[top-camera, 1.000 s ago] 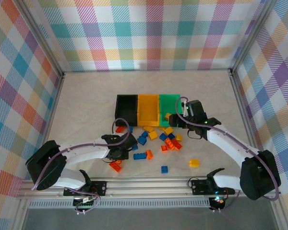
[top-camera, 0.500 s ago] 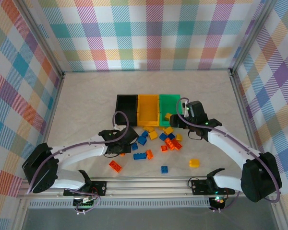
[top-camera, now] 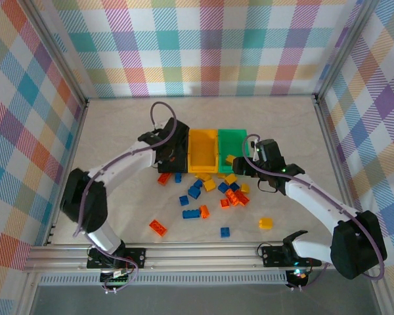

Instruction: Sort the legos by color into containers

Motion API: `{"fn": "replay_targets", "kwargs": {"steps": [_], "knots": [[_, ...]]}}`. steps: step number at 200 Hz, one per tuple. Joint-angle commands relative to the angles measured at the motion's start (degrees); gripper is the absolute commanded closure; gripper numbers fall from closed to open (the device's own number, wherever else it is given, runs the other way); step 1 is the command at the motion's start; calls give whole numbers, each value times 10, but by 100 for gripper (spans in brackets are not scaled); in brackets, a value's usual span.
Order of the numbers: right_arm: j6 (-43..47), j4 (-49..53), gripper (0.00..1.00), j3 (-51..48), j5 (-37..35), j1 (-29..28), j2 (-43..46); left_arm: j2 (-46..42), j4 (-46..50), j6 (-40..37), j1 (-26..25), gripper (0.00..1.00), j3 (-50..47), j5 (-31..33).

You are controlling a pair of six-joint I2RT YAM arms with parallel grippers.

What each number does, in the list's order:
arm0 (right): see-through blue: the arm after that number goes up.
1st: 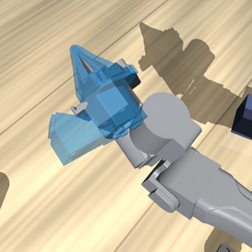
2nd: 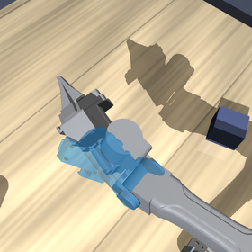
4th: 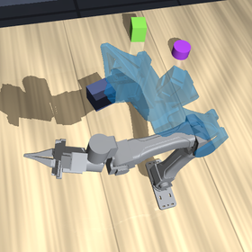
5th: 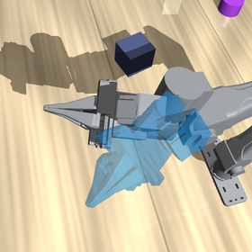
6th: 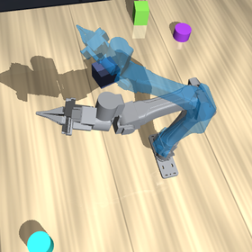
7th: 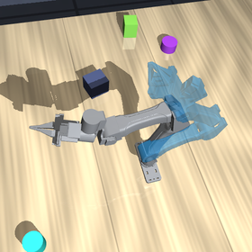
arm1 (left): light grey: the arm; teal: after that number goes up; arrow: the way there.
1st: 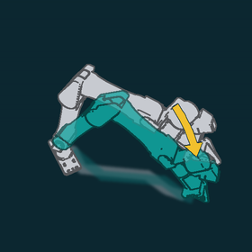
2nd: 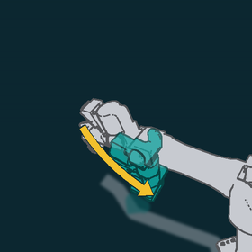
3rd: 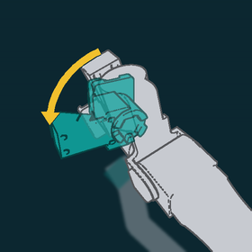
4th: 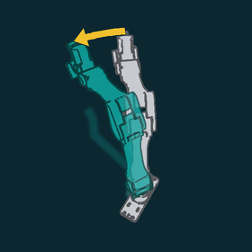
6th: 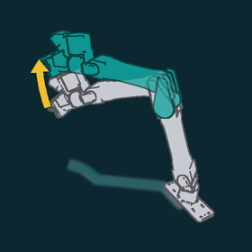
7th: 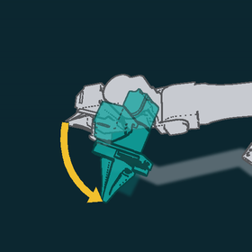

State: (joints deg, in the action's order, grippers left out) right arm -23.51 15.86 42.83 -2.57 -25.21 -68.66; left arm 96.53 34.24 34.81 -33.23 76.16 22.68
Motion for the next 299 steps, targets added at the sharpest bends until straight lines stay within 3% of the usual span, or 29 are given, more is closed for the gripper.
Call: {"fn": "replay_targets", "kwargs": {"steps": [1,75,94,120,176,187,205,245,299], "knots": [[-8,-9,19,-9,-4,-1,9,47,15,-20,19,100,49,23],[-9,1,18,-11,-7,-2,30,144,21,-17,28,100,108,11],[-12,1,15,-13,-5,-1,38,145,17,-16,27,85,109,6],[-17,5,3,-9,14,6,35,135,12,-19,27,60,109,3],[-18,-3,0,-12,53,20,40,99,10,-20,26,37,114,-8],[-18,-7,0,-15,64,23,44,91,11,-20,26,27,115,-13],[-10,-19,0,-23,96,24,55,72,12,-15,26,0,114,-30],[18,-12,4,-24,153,10,60,-11,-1,-12,12,0,88,-64],[28,20,10,-25,84,-143,50,-213,-63,15,-9,0,-91,-139]]}}
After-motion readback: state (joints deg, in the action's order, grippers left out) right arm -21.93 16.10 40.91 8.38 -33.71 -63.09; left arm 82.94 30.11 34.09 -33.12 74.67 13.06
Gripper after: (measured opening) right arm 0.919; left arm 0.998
